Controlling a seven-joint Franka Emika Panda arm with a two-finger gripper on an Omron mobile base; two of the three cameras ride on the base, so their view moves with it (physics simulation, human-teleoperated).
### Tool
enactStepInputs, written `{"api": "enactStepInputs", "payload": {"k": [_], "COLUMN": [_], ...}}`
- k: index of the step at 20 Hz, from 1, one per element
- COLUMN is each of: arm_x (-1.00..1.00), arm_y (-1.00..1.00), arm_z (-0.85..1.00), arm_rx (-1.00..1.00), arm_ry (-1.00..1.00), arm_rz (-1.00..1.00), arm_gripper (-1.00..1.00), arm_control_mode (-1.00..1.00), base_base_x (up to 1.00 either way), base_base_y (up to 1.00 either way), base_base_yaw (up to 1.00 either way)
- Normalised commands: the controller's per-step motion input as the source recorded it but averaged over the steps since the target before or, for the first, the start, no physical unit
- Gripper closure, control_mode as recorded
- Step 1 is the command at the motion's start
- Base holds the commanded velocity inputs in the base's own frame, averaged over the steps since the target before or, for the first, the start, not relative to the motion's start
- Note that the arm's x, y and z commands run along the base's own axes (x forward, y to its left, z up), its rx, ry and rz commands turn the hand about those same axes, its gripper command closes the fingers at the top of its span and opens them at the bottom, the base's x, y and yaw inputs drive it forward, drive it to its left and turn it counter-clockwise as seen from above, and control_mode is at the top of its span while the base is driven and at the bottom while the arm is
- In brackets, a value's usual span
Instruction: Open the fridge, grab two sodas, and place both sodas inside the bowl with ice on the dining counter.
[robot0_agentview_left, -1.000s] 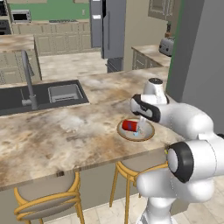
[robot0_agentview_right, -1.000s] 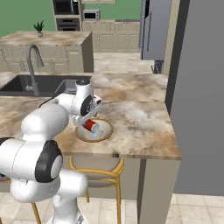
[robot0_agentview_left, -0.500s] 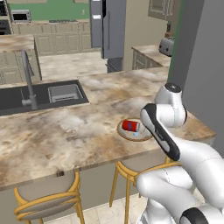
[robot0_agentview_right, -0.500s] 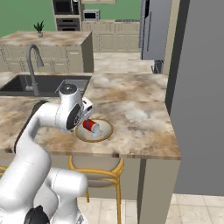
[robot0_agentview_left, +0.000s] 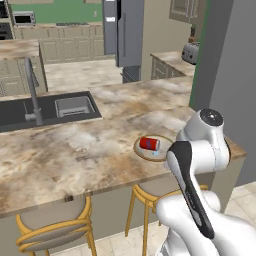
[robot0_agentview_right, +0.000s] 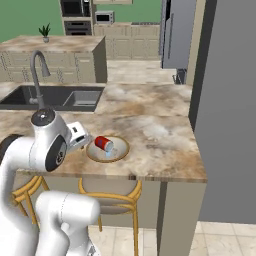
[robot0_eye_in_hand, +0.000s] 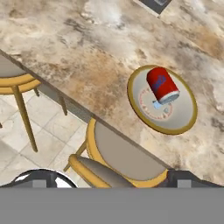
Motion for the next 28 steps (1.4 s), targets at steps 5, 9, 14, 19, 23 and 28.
{"api": "enactStepInputs", "payload": {"k": [5, 9, 14, 19, 23, 28], "arm_x": [-0.83, -0.44, -0.19, 0.00, 0.00, 0.00], "arm_y": [0.10, 0.00, 0.00, 0.00, 0.00, 0.00], "arm_z": [0.10, -0.06, -0.07, 0.00, 0.00, 0.00], "arm_rx": [0.03, -0.01, 0.00, 0.00, 0.00, 0.00], "arm_ry": [-0.06, 0.00, 0.00, 0.00, 0.00, 0.00], "arm_rz": [-0.21, -0.04, -0.01, 0.00, 0.00, 0.00], "arm_gripper": [-1.00, -1.00, -1.00, -1.00, -1.00, -1.00], "arm_control_mode": [-1.00, -1.00, 1.00, 1.00, 1.00, 1.00], "base_base_x": [0.00, 0.00, -0.33, -1.00, -1.00, -1.00], "base_base_y": [0.00, 0.00, 0.01, 0.36, 0.73, 0.91], "base_base_yaw": [0.00, 0.00, -0.04, -0.23, -0.27, -0.25]}}
